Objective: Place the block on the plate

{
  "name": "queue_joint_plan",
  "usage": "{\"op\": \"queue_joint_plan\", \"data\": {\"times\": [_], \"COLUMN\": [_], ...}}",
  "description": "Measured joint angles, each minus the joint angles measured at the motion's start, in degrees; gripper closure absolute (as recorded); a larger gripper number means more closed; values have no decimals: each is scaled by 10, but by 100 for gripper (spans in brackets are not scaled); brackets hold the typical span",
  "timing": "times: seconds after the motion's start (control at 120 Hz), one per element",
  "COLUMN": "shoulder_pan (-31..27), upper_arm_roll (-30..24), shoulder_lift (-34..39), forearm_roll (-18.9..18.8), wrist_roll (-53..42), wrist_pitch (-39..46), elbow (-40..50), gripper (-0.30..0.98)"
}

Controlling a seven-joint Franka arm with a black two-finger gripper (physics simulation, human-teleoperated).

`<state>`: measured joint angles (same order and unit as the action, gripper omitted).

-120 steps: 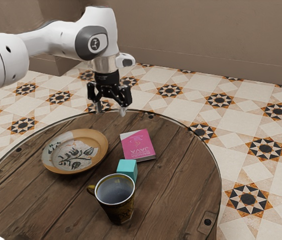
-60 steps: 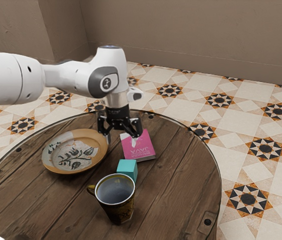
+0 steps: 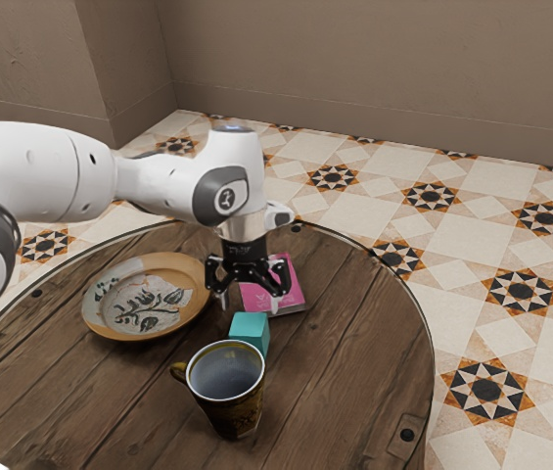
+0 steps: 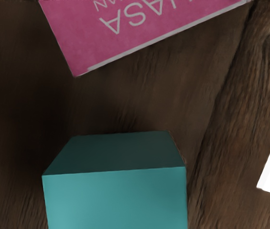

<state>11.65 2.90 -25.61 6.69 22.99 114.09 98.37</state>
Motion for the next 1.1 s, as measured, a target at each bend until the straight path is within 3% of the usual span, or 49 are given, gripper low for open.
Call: {"op": "queue_joint_plan", "data": {"times": [0.55,0.892,1.1], "shoulder_pan": [-9,-9,-9], "upper_arm_roll": [0,0,0], "shoulder_lift": [-46,-53,-47], "forearm_roll": [11,30,31], "wrist_roll": [17,23,26], "wrist_pitch": [24,34,34], "elbow": [-1,-1,-1], "gripper": [1,25,30]}}
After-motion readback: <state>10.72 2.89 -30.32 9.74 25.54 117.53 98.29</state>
